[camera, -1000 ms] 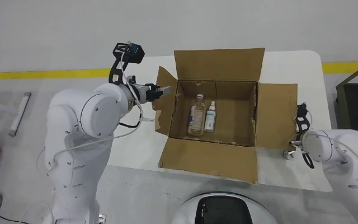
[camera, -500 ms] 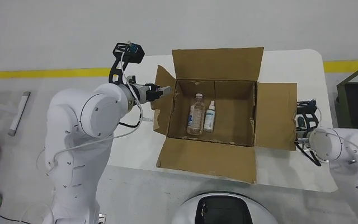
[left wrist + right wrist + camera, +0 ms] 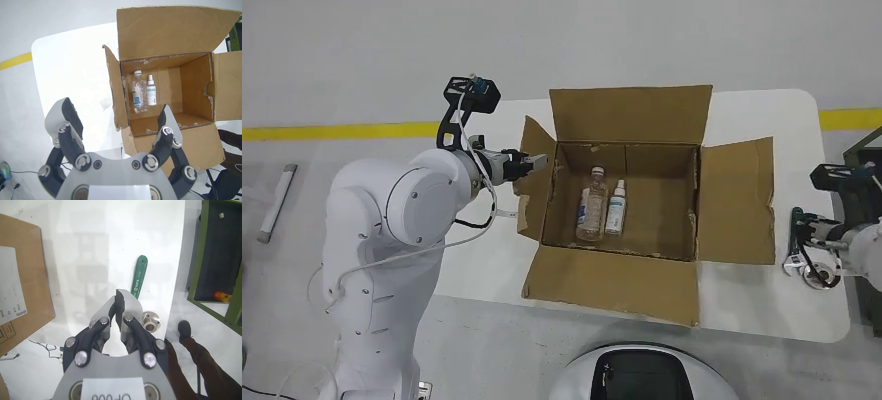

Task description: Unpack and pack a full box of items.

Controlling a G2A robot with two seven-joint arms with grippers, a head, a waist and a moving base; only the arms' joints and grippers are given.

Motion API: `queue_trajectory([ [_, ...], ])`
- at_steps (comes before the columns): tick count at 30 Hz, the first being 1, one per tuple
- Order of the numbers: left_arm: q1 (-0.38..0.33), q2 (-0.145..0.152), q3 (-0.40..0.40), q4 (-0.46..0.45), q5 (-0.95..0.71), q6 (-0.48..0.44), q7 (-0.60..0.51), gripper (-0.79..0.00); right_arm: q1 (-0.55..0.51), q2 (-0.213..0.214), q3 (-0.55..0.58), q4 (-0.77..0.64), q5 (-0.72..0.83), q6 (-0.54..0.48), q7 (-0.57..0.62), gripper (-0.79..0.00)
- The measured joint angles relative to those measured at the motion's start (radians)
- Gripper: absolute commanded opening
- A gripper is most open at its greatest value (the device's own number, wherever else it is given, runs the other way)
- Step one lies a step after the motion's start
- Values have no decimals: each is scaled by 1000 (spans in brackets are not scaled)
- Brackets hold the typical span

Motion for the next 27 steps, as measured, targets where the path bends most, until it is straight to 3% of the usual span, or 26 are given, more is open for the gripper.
queue_trajectory([
  [7,0,0,0,0,0,0,0,0,-57,6,86,-63,4,-32,18,-785],
  [21,0,0,0,0,0,0,0,0,-71,8,88,-49,-17,-64,-2,-785],
  [24,0,0,0,0,0,0,0,0,-54,14,103,-21,-46,-89,40,-579],
  [27,0,0,0,0,0,0,0,0,-14,23,111,14,-64,-126,108,-483],
])
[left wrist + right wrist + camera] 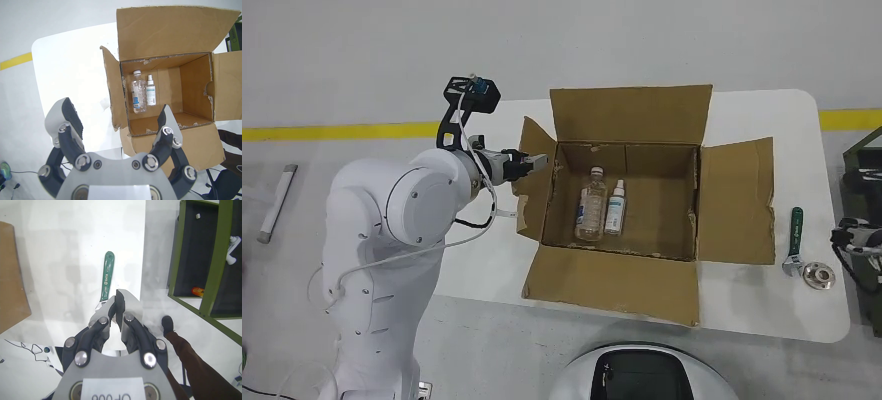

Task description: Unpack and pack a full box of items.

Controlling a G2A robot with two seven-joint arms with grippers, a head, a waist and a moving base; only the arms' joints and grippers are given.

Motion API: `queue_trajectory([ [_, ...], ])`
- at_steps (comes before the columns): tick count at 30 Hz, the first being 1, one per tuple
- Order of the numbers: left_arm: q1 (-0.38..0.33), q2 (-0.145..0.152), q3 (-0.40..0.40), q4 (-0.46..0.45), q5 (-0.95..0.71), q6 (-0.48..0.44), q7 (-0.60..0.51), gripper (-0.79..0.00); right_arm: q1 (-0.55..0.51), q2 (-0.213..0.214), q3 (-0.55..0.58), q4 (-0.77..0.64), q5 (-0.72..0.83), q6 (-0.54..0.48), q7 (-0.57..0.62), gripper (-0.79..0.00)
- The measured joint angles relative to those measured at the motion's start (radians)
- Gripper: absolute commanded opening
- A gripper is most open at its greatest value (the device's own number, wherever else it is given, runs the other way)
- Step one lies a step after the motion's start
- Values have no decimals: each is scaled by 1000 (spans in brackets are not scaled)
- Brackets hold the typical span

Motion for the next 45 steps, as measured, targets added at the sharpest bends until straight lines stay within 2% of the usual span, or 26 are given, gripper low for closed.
queue_trajectory([
  [6,0,0,0,0,0,0,0,0,63,10,-47,48,-33,-60,49,-468],
  [16,0,0,0,0,0,0,0,0,114,8,-149,156,-22,-70,-11,-477],
  [34,0,0,0,0,0,0,0,0,99,5,-165,221,33,-5,-65,-533],
  [45,0,0,0,0,0,0,0,0,109,6,-191,221,21,11,-67,-529],
])
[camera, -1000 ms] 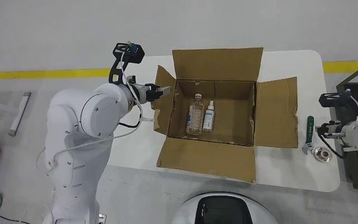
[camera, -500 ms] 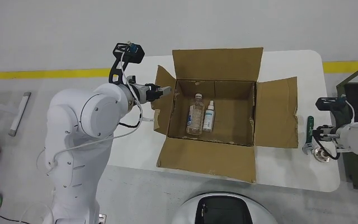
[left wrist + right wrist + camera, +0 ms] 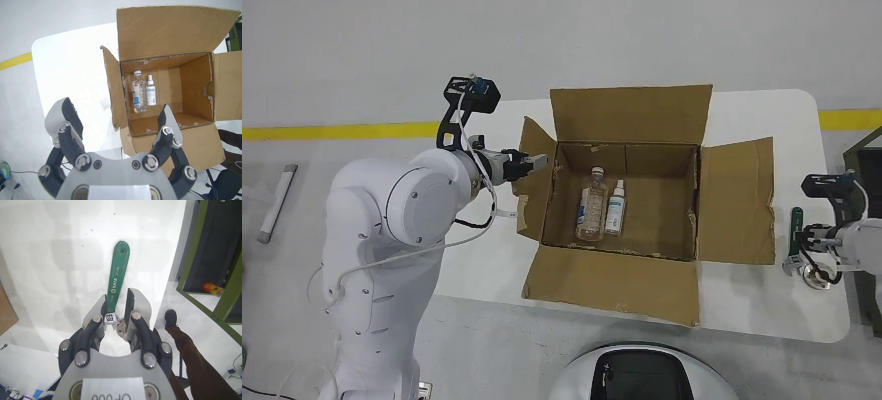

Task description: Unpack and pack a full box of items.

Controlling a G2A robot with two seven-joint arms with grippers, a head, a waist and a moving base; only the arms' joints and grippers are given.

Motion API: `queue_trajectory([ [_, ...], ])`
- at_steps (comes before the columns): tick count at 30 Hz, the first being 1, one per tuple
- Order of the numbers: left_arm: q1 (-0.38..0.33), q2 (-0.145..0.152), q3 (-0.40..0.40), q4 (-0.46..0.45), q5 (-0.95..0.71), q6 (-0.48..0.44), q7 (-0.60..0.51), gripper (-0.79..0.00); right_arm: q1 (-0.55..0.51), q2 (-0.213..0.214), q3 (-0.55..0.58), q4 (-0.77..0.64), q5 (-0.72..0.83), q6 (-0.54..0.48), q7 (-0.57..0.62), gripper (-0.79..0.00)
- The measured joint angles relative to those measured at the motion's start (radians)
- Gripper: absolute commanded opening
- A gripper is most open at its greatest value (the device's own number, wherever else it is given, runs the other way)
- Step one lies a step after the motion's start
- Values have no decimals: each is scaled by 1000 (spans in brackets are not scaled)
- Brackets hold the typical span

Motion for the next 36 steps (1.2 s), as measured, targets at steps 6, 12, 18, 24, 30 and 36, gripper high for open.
queue_trajectory([
  [6,0,0,0,0,0,0,0,0,5,0,-17,6,-15,6,-2,-533],
  [12,0,0,0,0,0,0,0,0,7,1,-27,17,-24,10,-8,-533],
  [18,0,0,0,0,0,0,0,0,10,1,-32,25,-26,13,-9,-542],
  [24,0,0,0,0,0,0,0,0,14,1,-43,28,-33,11,-10,-554],
  [30,0,0,0,0,0,0,0,0,21,1,-56,35,-38,14,-10,-634],
  [36,0,0,0,0,0,0,0,0,27,0,-70,45,-43,20,-15,-785],
])
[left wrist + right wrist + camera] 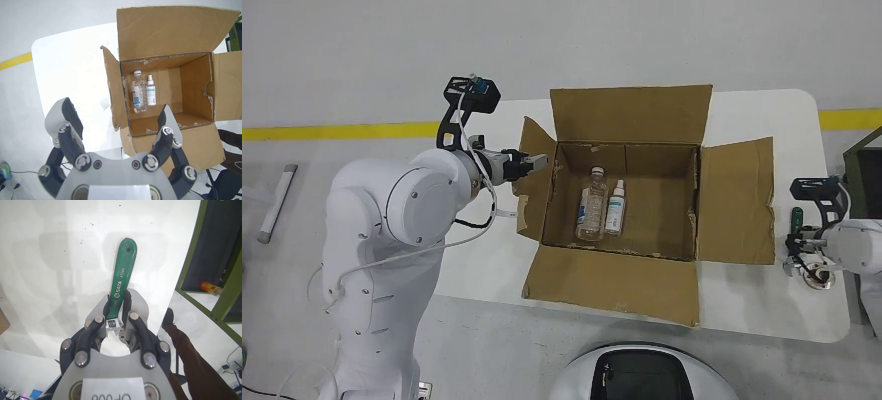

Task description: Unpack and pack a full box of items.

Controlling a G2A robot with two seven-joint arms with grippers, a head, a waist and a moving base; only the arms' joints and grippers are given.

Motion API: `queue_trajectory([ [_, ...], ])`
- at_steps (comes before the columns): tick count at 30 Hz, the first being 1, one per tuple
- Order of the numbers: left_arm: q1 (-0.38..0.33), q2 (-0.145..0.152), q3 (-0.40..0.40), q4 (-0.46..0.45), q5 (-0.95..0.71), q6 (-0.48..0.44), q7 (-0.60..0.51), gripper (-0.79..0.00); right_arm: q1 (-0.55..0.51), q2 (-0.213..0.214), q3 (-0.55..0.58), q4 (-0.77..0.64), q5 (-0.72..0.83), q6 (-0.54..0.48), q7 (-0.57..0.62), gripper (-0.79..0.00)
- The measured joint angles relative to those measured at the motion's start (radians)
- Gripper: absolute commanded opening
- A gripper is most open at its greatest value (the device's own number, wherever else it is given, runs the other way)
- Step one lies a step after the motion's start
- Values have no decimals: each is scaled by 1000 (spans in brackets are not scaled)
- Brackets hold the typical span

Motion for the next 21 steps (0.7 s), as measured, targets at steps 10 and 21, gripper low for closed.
queue_trajectory([
  [10,0,0,0,0,0,0,0,0,21,-3,-1,17,29,7,-17,-785],
  [21,0,0,0,0,0,0,0,0,8,5,287,-199,345,34,-26,-785],
])
